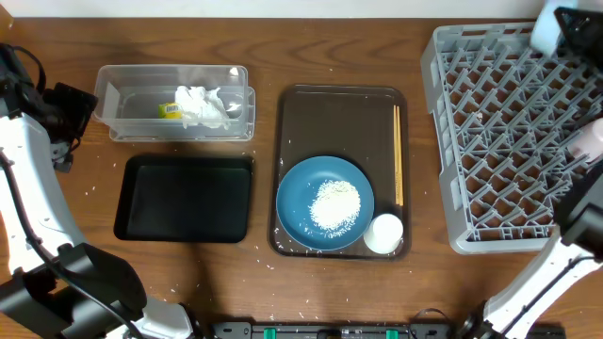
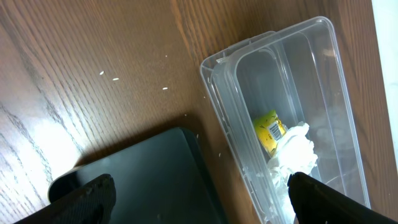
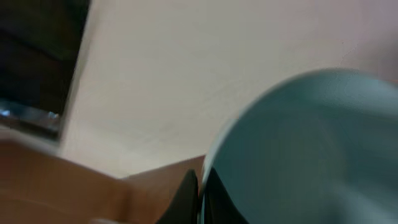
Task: Sort waste into correct bins and load items into the dishwasher rack
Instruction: 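Carry the blue bowl to the rack and set it down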
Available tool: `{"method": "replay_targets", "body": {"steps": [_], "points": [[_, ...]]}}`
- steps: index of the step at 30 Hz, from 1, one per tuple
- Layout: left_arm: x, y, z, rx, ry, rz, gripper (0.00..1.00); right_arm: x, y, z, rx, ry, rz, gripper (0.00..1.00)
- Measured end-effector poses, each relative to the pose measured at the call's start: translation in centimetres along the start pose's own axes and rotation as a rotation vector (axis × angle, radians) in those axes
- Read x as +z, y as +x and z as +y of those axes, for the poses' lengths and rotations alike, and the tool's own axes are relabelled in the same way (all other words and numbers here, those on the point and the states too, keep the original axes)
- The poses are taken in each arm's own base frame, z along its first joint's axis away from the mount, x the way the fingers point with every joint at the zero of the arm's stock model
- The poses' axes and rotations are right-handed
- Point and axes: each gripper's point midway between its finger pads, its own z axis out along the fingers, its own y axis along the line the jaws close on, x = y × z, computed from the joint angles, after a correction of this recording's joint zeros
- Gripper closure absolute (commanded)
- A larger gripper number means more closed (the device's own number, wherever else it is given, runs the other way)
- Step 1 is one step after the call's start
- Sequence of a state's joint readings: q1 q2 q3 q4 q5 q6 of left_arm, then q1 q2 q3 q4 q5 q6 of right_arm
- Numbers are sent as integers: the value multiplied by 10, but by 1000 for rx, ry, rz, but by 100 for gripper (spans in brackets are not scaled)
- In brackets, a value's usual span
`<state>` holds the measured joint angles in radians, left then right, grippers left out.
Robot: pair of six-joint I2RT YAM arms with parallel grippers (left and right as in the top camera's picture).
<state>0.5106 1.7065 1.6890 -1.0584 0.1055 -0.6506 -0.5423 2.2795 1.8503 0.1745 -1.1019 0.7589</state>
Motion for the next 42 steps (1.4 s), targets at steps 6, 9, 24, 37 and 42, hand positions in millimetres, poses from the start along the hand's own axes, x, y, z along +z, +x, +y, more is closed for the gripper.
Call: {"method": "replay_targets", "body": {"steps": [6, 9, 24, 37, 42], "points": [[0, 0, 0, 0, 0, -1, 9, -4, 17, -35, 187, -52, 55, 99], [0, 0, 0, 0, 0, 0, 9, -11, 15, -34, 214, -62, 62, 99], [0, 0, 0, 0, 0, 0, 9, -74, 34, -99, 578, 208, 19, 83], [0, 0, 0, 0, 0, -1, 9, -141, -15, 0, 227, 611, -167, 69], [0, 0, 0, 0, 0, 0, 9, -142, -46, 47, 18, 705, -294, 69]]}}
